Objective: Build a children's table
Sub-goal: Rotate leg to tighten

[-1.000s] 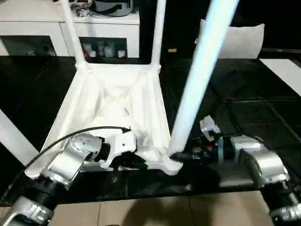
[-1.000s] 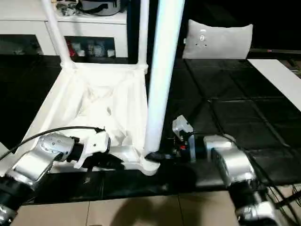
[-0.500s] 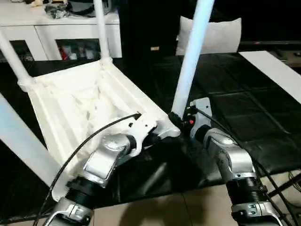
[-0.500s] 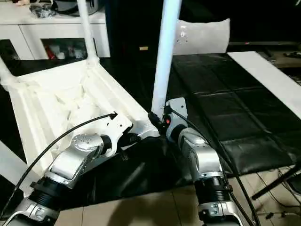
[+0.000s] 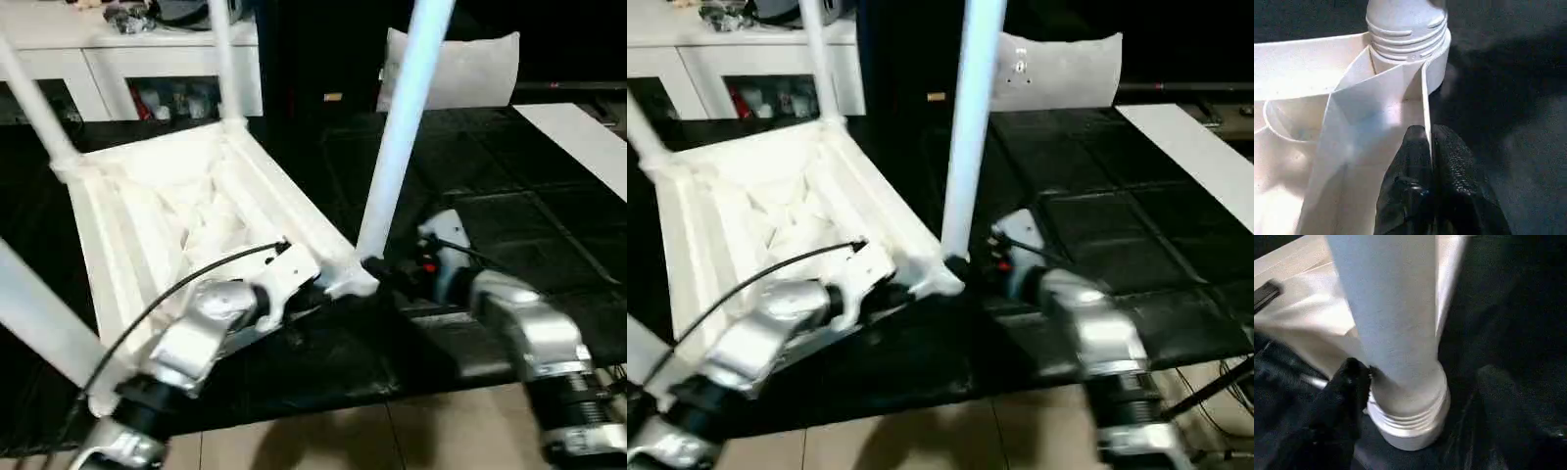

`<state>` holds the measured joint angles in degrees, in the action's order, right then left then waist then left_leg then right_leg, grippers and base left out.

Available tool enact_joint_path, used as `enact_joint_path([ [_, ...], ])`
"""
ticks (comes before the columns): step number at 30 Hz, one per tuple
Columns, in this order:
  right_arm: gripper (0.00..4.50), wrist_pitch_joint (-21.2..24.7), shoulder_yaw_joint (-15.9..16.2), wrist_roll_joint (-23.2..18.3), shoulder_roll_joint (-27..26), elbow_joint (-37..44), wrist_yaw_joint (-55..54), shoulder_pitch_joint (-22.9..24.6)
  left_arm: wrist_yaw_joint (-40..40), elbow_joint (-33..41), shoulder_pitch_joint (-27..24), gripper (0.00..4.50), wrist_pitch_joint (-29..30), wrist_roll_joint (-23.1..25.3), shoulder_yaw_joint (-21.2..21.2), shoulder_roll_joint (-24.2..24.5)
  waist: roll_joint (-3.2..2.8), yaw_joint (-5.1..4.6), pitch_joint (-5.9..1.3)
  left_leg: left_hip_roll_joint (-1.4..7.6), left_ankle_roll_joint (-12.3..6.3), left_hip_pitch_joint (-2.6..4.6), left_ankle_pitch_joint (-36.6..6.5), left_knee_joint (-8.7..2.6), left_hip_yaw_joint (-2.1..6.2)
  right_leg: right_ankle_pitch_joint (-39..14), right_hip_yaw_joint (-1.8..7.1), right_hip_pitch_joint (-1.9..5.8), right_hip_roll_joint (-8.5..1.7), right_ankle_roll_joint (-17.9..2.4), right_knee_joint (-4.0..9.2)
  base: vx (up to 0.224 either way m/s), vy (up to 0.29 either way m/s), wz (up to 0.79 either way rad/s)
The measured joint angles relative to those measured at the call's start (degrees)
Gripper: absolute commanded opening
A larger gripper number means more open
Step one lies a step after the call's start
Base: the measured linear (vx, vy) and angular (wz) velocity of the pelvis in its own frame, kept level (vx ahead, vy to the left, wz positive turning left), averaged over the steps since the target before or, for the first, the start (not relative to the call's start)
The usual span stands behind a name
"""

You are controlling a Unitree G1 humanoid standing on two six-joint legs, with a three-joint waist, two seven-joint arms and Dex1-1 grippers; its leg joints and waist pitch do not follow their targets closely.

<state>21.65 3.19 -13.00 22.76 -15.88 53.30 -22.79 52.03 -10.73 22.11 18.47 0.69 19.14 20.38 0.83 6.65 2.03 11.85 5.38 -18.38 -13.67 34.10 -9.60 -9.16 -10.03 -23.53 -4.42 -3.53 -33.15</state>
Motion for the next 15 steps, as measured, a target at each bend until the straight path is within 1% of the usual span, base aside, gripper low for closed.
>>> enact_joint_path([
  [1,3.91,-0.17,0.23,-0.46,0.97,-0.02,2.58,0.0,2.13,0.02,-0.2,0.0,-1.22,-0.49,0.21,1.45,0.0,0.06,0.0,0.0,0.0,0.03,0.0,0.01,0.0,0.0,0.0,0.04,0.0,0.0,0.01,0.0,0.0,0.0],
  [3,3.91,-0.83,1.32,-1.3,2.26,-0.03,7.63,-0.04,6.0,0.25,-0.29,0.0,-3.24,-0.77,1.04,4.01,0.04,0.66,0.01,0.01,0.0,0.1,0.0,0.04,0.02,0.0,-0.01,0.12,-0.01,0.0,0.0,0.0,0.0,0.0],
  [5,3.91,-1.82,3.13,-2.18,3.09,-0.06,12.35,-0.04,9.66,0.46,-0.29,0.0,-5.62,-0.91,1.97,6.39,0.09,1.35,0.01,0.01,0.0,0.15,-0.01,0.05,-0.01,0.0,0.01,0.17,-0.03,0.0,0.02,0.0,0.0,0.0],
  [6,3.91,-2.46,3.74,-2.27,3.32,-0.07,13.83,-0.04,10.88,0.47,-0.29,0.0,-6.52,-0.91,2.2,6.88,0.14,1.66,0.01,-0.01,0.0,0.15,-0.01,0.06,-0.02,0.0,0.02,0.17,-0.06,0.0,0.01,0.0,0.0,0.0],
  [8,3.64,-3.89,4.51,-2.41,3.4,-0.12,16.37,-0.05,12.84,0.47,-0.29,0.0,-8.24,-0.9,2.87,7.91,0.27,2.11,-0.01,-0.01,0.0,0.17,-0.02,0.08,-0.01,0.0,0.02,0.21,-0.08,0.0,0.02,0.0,0.0,0.0],
  [9,3.64,-4.25,4.67,-2.49,3.49,-0.16,17.3,-0.06,13.46,0.47,-0.28,0.0,-8.7,-0.95,3.1,8.08,0.29,2.23,-0.01,-0.01,0.0,0.19,-0.02,0.1,-0.02,0.0,0.03,0.23,-0.09,0.0,0.02,0.0,0.0,0.0],
  [10,3.53,-4.33,5.27,-2.92,3.87,-0.17,19.06,-0.12,14.41,0.47,-0.27,0.0,-9.34,-1.07,3.3,8.52,0.31,2.29,-0.02,-0.02,-0.01,0.21,-0.03,0.1,-0.04,0.0,0.03,0.25,-0.1,0.0,0.02,0.0,0.0,0.0],
  [12,3.32,-4.03,6.33,-3.89,4.55,-0.17,22.75,-0.1,16.59,0.47,-0.27,0.0,-10.11,-1.79,3.49,9.4,0.46,2.43,-0.01,-0.01,-0.01,0.23,-0.03,0.1,-0.04,0.0,0.02,0.26,-0.09,0.0,0.0,0.0,0.0,0.0],
  [15,3.08,-3.01,6.94,-5.34,4.94,-0.14,26.34,-0.1,18.22,0.47,-0.21,0.0,-10.55,-2.23,3.95,9.74,0.53,2.85,-0.01,-0.01,-0.01,0.25,-0.03,0.11,-0.04,0.0,0.02,0.29,-0.09,0.0,0.0,0.0,0.0,0.0],
])
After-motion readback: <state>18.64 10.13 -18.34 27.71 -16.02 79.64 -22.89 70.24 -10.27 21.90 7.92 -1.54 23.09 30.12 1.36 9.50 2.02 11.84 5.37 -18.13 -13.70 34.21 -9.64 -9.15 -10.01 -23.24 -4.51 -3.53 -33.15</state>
